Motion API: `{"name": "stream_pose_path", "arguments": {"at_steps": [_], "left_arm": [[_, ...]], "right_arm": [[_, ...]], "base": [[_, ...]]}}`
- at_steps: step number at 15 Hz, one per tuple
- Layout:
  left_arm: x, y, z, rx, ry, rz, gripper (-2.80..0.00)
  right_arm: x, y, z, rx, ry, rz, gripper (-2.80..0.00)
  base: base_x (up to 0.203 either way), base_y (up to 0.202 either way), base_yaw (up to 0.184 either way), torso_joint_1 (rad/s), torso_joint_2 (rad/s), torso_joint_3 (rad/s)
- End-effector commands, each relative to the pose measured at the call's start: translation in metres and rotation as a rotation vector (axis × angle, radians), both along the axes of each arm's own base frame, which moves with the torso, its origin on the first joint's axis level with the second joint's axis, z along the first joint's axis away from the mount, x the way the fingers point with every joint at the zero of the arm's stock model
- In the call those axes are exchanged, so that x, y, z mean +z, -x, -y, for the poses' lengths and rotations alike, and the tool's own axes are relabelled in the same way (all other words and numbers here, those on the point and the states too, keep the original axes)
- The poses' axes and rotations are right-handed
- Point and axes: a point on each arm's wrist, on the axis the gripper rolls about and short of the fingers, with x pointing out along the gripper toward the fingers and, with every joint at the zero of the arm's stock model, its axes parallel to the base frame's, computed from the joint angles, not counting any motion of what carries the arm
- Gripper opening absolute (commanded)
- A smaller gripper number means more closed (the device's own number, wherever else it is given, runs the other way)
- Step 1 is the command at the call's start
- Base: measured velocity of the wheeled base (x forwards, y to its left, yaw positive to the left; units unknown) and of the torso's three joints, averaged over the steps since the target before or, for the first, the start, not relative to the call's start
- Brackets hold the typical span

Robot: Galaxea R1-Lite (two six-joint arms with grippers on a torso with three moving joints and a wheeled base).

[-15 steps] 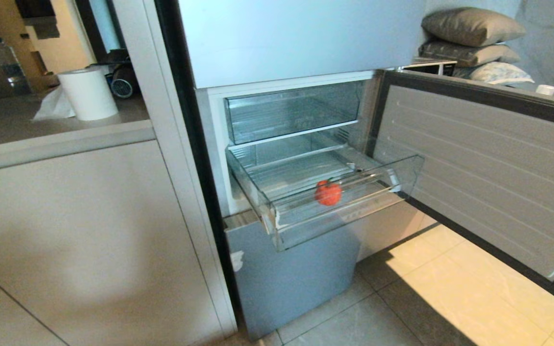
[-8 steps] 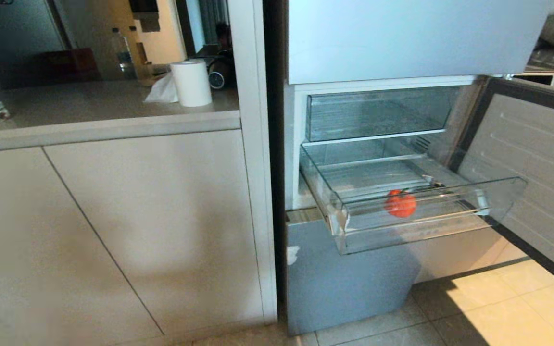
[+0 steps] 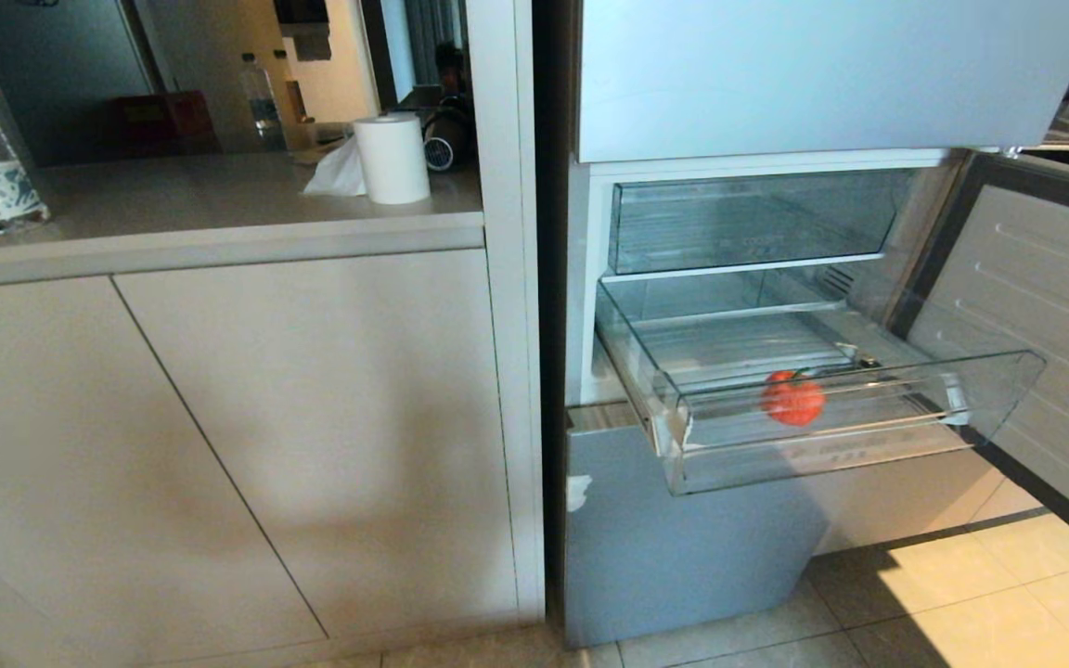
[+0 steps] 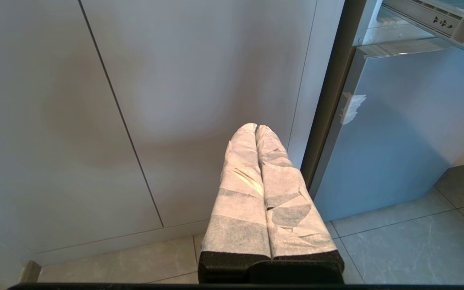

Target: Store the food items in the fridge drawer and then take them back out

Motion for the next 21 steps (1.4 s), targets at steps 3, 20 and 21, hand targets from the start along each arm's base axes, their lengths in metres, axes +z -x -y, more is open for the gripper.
{"name": "stream_pose_path", "arguments": {"at_steps": [3,20,21], "left_arm": [[0.0001,-0.0001,0.0,0.001,0.0,-0.001,-2.8],[0.0,0.0,0.0,0.0,0.0,0.0,-2.8],[0.0,-0.0001,0.0,0.0,0.0,-0.001,-2.8]], "right_arm": [[0.0,0.0,0.0,-0.001,-0.002,0.0,-2.8],[0.0002,0.0,0.0,-0.001,-0.027,0.002,-2.8],[0.0002,0.0,0.0,-0.001,-0.027,0.002,-2.8]], "base": [[0.0,0.0,0.0,0.0,0.0,0.0],[0.115,0.0,0.0,0.015,-0.02,-0.011],[0.0,0.0,0.0,0.229,-0.46,-0.231]]}}
